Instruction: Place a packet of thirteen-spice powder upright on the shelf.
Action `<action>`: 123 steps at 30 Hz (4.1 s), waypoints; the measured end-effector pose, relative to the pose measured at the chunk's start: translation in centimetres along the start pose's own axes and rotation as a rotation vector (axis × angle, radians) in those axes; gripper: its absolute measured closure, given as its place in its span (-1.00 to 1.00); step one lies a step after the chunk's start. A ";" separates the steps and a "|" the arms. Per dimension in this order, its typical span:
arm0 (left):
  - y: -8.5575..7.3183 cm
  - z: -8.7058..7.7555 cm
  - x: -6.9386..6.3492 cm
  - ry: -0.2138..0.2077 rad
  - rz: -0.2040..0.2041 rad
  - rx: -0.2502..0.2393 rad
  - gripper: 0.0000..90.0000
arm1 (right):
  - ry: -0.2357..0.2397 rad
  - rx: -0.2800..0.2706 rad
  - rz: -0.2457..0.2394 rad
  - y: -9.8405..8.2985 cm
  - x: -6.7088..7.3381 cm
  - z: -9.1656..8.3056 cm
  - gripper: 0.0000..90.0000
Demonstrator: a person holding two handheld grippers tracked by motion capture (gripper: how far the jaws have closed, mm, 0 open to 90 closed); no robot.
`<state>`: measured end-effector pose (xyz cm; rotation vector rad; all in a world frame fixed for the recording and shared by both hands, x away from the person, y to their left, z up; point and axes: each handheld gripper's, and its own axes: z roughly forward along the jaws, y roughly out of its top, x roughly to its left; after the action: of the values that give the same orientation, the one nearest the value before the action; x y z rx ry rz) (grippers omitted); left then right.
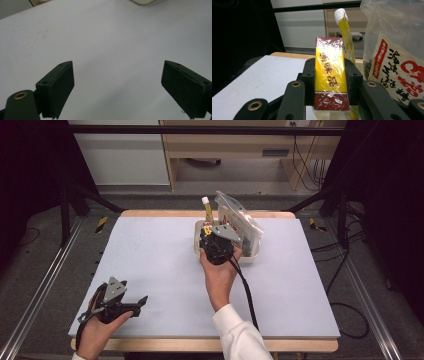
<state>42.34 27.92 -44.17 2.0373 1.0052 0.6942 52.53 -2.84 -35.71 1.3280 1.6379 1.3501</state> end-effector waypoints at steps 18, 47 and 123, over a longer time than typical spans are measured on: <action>0.0 0.0 -0.1 -0.006 0.007 0.003 -0.75 | -0.024 -0.006 -0.039 -0.3 1.0 0.5 0.52; 0.1 0.4 -0.5 -0.033 0.018 0.011 -0.75 | -0.085 0.036 0.024 -1.9 0.8 4.3 0.51; 0.1 0.3 -0.3 -0.014 0.024 0.006 -0.78 | 0.154 0.083 -0.153 -1.4 3.1 0.4 -0.56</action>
<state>42.42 27.51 -44.26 2.0601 0.9773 0.6889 51.59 0.25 -36.82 1.1422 1.8777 1.3326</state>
